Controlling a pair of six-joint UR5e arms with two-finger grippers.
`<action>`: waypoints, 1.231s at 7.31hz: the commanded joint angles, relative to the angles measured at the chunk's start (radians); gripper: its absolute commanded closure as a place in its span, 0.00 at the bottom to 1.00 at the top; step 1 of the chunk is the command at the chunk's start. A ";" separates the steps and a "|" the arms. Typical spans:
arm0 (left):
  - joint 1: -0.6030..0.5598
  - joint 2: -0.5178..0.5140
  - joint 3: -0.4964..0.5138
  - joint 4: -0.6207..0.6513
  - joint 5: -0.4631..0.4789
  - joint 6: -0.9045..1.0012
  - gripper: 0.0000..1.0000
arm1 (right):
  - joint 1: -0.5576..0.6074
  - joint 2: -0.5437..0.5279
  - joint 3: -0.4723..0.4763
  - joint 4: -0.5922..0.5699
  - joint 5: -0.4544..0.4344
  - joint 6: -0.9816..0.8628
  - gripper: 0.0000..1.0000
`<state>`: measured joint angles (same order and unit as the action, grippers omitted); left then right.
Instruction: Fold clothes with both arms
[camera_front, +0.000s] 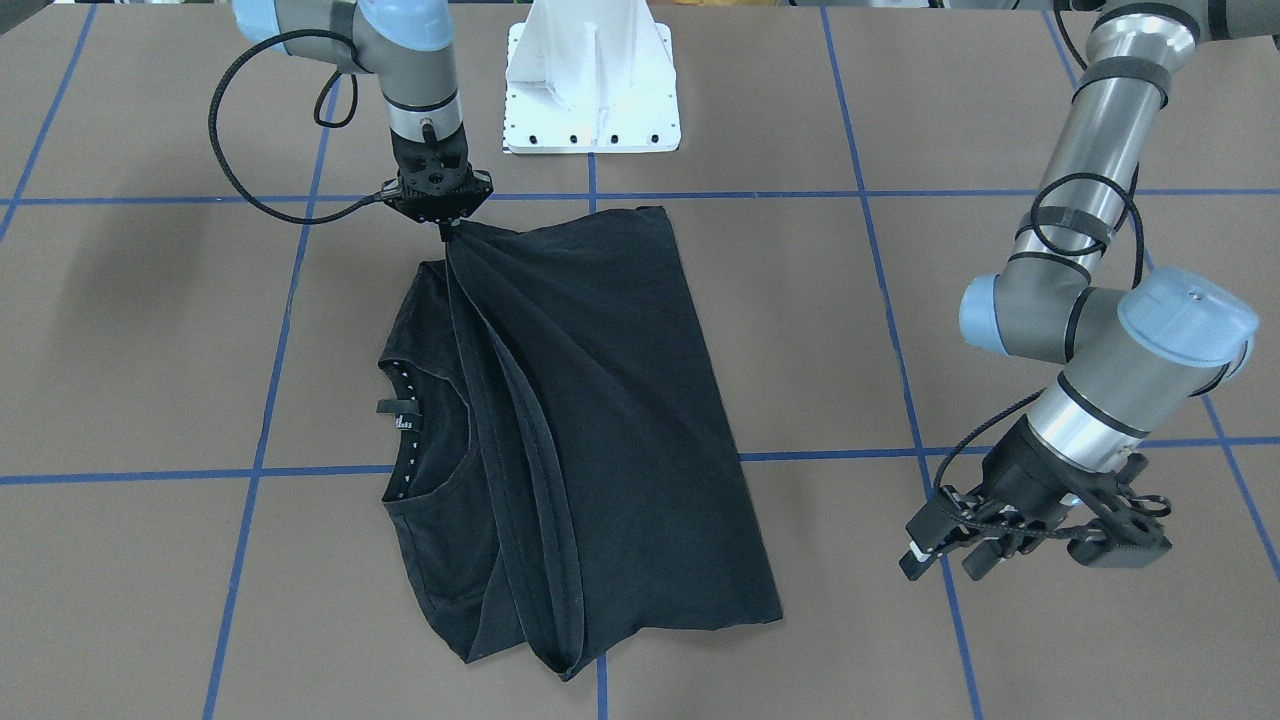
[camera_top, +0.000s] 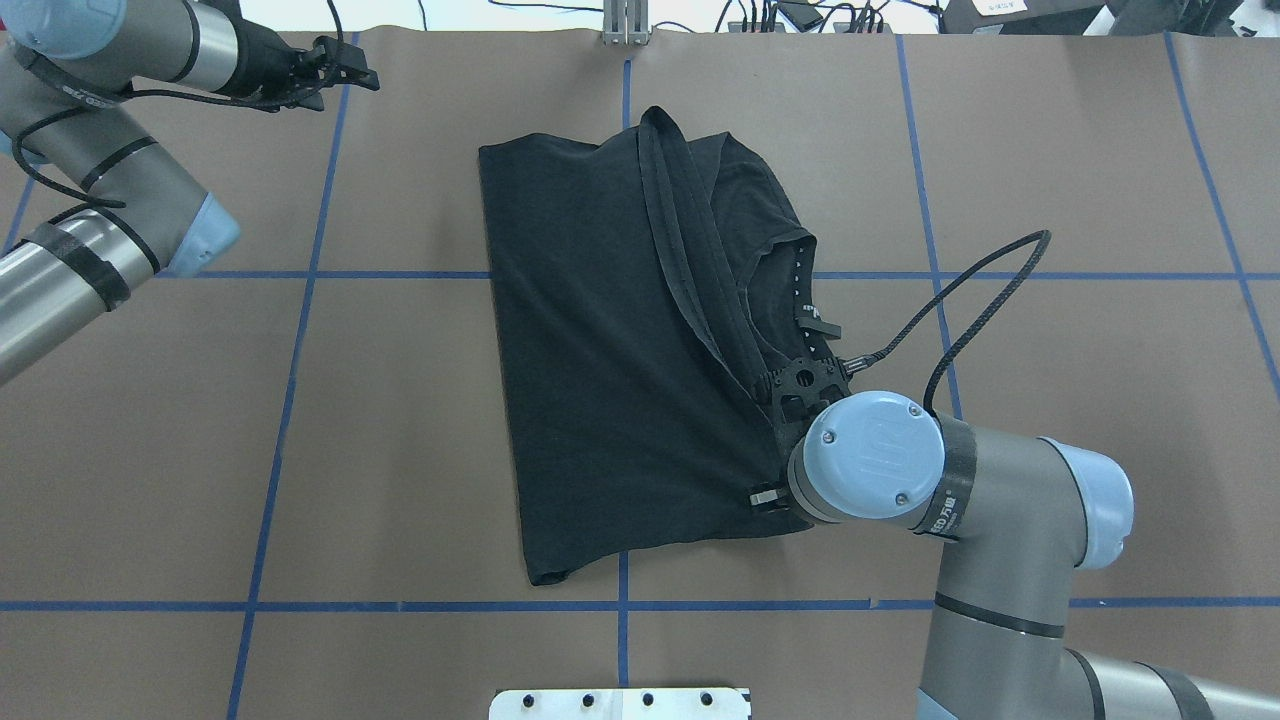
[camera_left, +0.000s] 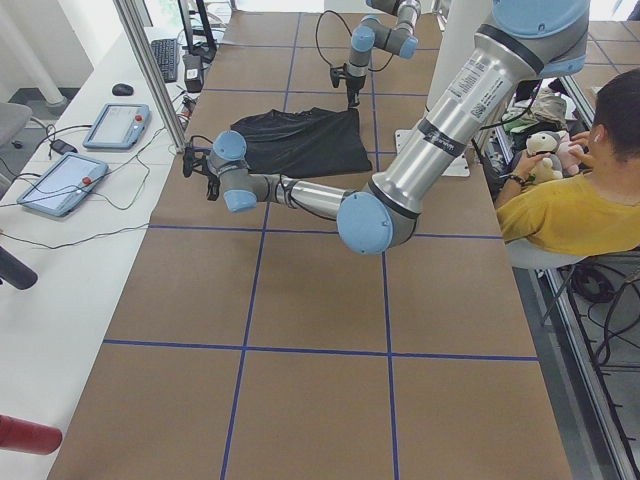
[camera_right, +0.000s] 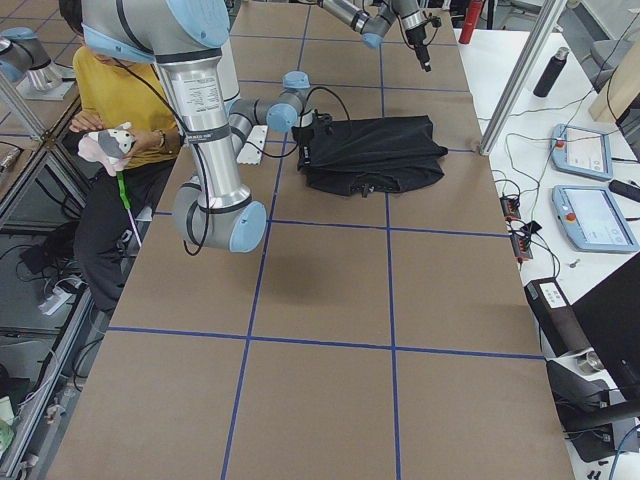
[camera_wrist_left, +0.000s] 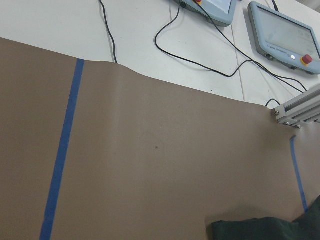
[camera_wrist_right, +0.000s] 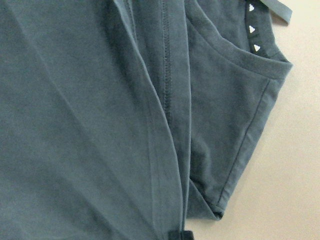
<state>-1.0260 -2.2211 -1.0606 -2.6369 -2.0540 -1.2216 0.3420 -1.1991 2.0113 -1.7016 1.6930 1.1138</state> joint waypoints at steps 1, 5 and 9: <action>0.001 0.000 0.001 0.000 0.000 0.001 0.11 | 0.012 -0.005 0.007 0.000 0.002 0.008 0.00; 0.000 0.000 0.001 0.000 0.000 -0.001 0.11 | 0.081 0.132 -0.067 -0.004 -0.033 0.023 0.01; 0.001 -0.002 0.001 0.000 -0.002 -0.001 0.10 | 0.104 0.245 -0.270 0.002 -0.082 -0.305 0.63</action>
<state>-1.0253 -2.2213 -1.0600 -2.6369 -2.0555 -1.2211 0.4377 -0.9799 1.7917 -1.7058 1.6165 0.9009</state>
